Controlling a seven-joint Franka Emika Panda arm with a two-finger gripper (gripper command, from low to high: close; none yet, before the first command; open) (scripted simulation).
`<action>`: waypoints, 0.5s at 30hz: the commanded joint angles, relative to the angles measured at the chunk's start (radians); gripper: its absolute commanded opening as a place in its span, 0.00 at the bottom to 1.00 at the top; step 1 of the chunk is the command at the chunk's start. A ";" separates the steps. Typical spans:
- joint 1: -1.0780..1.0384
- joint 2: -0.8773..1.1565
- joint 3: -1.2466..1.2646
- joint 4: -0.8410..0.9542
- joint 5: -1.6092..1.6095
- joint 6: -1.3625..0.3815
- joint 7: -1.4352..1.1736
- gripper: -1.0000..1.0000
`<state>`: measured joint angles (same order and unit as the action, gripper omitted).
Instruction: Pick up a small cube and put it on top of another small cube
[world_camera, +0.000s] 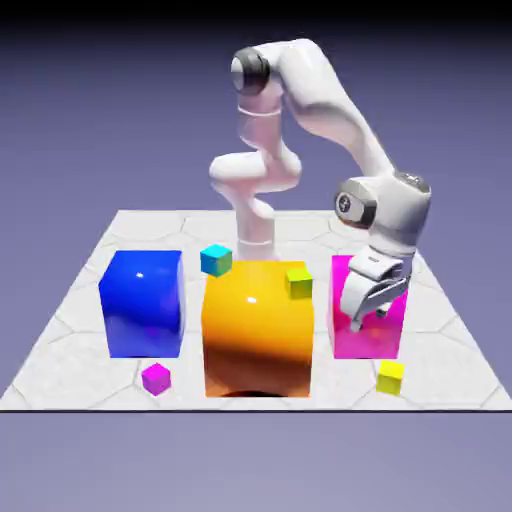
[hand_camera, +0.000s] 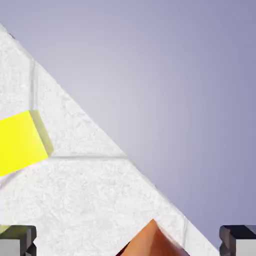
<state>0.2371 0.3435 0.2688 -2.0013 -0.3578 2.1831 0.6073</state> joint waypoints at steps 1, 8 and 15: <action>0.009 0.036 0.011 0.032 -0.014 -0.034 -0.005 0.50; 0.071 0.290 0.085 0.257 -0.114 -0.271 -0.042 0.50; 0.084 0.459 0.081 0.277 -0.201 -0.236 -0.022 0.50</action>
<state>0.3210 0.8025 0.3503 -1.7238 -0.5589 1.9473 0.5849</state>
